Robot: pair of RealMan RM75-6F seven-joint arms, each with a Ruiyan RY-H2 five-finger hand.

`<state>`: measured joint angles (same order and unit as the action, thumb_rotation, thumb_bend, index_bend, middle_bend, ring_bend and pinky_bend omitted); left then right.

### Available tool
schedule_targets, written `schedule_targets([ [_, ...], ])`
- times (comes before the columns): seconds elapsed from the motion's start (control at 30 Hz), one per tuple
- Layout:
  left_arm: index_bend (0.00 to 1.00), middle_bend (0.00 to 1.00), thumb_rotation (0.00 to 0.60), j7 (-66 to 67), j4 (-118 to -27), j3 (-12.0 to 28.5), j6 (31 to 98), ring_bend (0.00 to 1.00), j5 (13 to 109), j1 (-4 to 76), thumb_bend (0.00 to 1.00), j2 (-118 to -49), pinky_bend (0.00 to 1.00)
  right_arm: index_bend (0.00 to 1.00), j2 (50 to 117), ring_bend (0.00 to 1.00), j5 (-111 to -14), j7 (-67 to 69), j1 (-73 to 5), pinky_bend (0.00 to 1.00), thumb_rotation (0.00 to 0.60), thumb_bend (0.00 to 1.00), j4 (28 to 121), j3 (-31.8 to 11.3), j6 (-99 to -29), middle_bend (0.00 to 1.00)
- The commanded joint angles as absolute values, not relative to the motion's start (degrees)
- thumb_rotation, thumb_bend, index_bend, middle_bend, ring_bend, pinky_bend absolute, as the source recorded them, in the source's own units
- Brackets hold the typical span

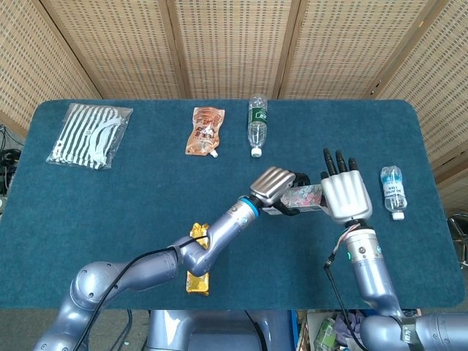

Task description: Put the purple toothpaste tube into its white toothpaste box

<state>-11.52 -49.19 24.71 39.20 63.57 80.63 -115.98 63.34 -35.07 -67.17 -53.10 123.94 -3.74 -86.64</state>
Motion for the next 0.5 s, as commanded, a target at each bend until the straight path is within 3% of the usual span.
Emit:
schedule_targets([
  [0.03,0.56,0.55,0.600,-17.0,-47.8,25.6,39.9,0.47,65.4,79.9,0.26,-117.7,0.45,0.00,63.8,0.00,-35.1,-70.7,-52.7,0.01,0.600,0.03,125.8,-3.7,-90.9,0.00],
  [0.27,0.56,0.55,0.600,-24.5,-45.6,25.9,40.3,0.47,67.9,79.6,0.26,-119.1,0.45,0.00,62.9,0.00,-35.8,-73.0,-51.1,0.00,0.600,0.03,128.2,-4.3,-97.1,0.00],
  [0.5,0.56,0.55,0.600,-26.0,-43.4,23.8,41.6,0.47,71.5,79.1,0.26,-118.4,0.45,0.00,58.2,0.00,-36.2,-67.1,-47.7,0.00,0.600,0.03,126.5,-5.0,-94.6,0.00],
])
